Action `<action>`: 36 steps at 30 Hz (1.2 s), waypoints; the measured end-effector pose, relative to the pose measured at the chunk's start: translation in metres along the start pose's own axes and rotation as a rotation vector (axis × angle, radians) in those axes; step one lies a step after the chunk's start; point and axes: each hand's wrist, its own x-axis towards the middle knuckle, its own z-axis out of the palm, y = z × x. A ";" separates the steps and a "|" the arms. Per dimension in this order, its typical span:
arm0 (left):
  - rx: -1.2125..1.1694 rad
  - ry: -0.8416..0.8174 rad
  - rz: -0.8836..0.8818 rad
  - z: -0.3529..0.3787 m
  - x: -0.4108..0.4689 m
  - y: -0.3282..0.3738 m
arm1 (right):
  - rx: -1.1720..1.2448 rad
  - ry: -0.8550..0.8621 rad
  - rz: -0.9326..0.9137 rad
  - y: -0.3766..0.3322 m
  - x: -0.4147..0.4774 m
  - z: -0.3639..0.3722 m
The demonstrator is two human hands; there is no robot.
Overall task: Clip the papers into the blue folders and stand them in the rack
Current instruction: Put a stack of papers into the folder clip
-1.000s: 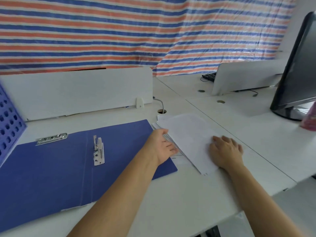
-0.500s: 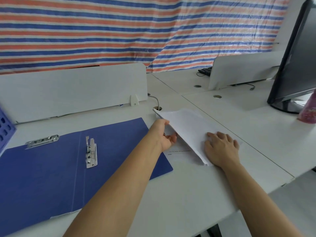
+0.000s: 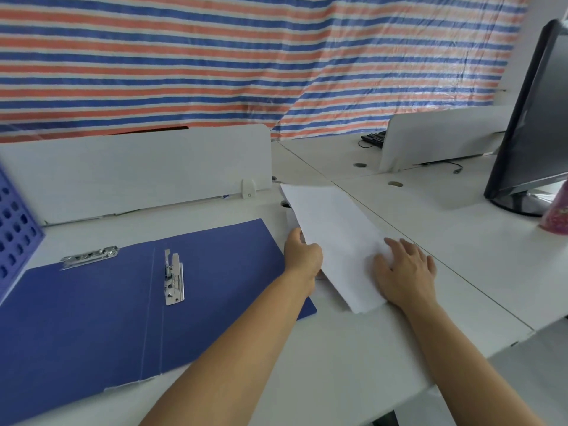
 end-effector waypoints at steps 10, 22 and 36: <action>0.043 0.140 0.506 -0.109 -0.042 0.053 | 1.102 -0.166 -0.108 -0.095 -0.025 -0.037; 0.212 0.451 0.796 -0.184 -0.083 0.031 | 1.247 -0.219 -0.269 -0.173 -0.081 -0.022; 0.280 0.549 0.751 -0.199 -0.065 0.021 | 1.099 -0.156 -0.233 -0.182 -0.079 -0.032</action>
